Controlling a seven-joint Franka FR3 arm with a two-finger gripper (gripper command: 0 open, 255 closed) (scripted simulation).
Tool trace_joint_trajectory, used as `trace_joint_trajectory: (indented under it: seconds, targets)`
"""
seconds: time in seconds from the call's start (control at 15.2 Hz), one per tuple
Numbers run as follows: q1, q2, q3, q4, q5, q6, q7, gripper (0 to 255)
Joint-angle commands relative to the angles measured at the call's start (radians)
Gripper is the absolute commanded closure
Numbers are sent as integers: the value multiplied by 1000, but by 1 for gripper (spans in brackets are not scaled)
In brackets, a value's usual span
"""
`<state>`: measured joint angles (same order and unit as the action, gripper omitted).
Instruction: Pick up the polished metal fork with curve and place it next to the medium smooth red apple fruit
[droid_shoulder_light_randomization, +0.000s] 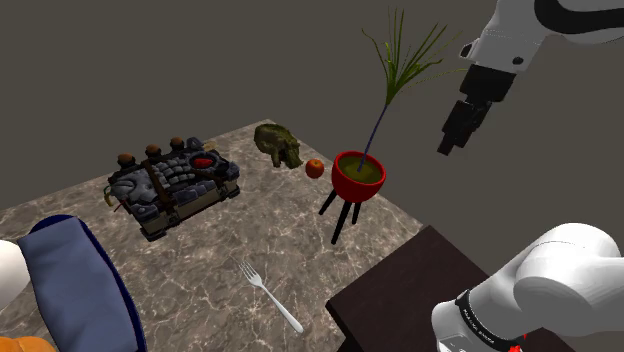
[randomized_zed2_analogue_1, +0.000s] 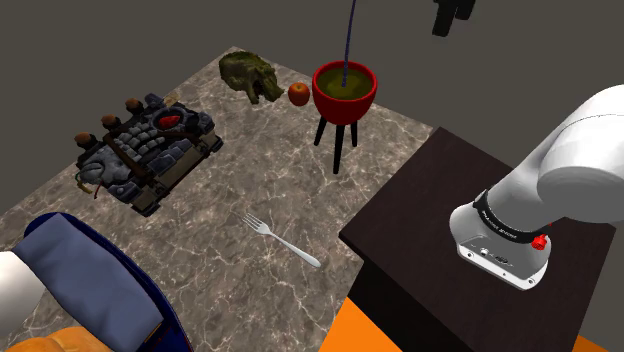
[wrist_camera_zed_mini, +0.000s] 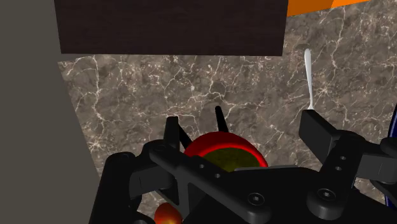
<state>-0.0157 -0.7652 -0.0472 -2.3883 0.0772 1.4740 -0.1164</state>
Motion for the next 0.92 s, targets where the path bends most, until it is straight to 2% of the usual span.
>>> trace_joint_trajectory:
  seconds: [0.0,0.46,0.86]
  targets:
    - [0,0,0,0,0,0,0,0]
    - [47,0,131,-168,93,214,123,0]
    - [97,77,253,-259,172,422,226,0]
